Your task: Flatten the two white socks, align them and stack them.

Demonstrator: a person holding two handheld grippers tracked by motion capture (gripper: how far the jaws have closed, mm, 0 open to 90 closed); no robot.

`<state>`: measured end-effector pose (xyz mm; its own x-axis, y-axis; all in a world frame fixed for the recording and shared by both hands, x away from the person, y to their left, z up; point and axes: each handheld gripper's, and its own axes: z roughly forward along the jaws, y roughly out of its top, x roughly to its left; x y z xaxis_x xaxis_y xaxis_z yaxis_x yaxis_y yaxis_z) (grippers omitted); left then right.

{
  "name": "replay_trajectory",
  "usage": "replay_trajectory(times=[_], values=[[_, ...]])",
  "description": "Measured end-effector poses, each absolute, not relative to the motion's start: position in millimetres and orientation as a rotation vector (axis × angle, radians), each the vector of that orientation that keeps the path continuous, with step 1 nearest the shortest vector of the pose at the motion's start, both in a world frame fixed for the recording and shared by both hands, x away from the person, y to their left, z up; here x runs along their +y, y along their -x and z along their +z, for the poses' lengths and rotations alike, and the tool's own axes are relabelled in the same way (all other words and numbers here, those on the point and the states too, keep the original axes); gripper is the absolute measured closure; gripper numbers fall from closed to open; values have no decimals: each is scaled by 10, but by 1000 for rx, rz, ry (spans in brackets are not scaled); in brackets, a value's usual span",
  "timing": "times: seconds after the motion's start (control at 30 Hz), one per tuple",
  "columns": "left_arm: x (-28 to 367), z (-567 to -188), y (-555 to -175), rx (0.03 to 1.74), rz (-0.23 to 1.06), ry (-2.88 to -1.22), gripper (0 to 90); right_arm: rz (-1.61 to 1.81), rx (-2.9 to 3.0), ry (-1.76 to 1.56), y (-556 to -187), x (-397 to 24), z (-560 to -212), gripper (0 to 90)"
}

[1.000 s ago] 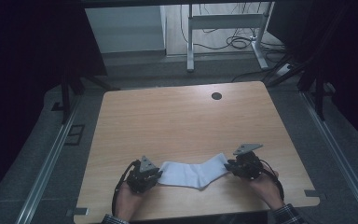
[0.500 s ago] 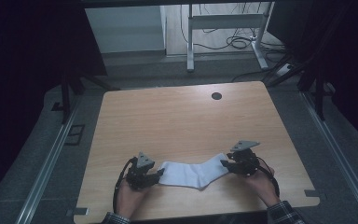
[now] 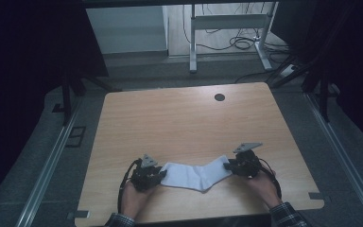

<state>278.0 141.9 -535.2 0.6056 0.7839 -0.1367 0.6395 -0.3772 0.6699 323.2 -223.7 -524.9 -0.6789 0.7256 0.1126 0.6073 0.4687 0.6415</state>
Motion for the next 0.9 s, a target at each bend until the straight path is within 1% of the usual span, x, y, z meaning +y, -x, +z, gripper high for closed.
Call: replay_trajectory(times=[0.1,0.2,0.57,0.73,0.9], values=[[1409,-5344,-2791,1116,256,-2134,798,980,2538,-1153,-3220,-2213,-5229,781],[1382,-5325,-2801,1107,278,-2147,814,941,2532,-1123,-3199,-2169,-5193,799],[1437,-5096,-2893,1081,320,-2120,816,1024,2491,-1110,-3218,-2178,-5007,804],[1454,-4951,-3008,1073,343,-2104,816,1037,2465,-1085,-3258,-2158,-4904,805],[1463,-4780,-3156,1064,372,-2094,816,1068,2428,-1096,-3377,-2176,-4788,805]])
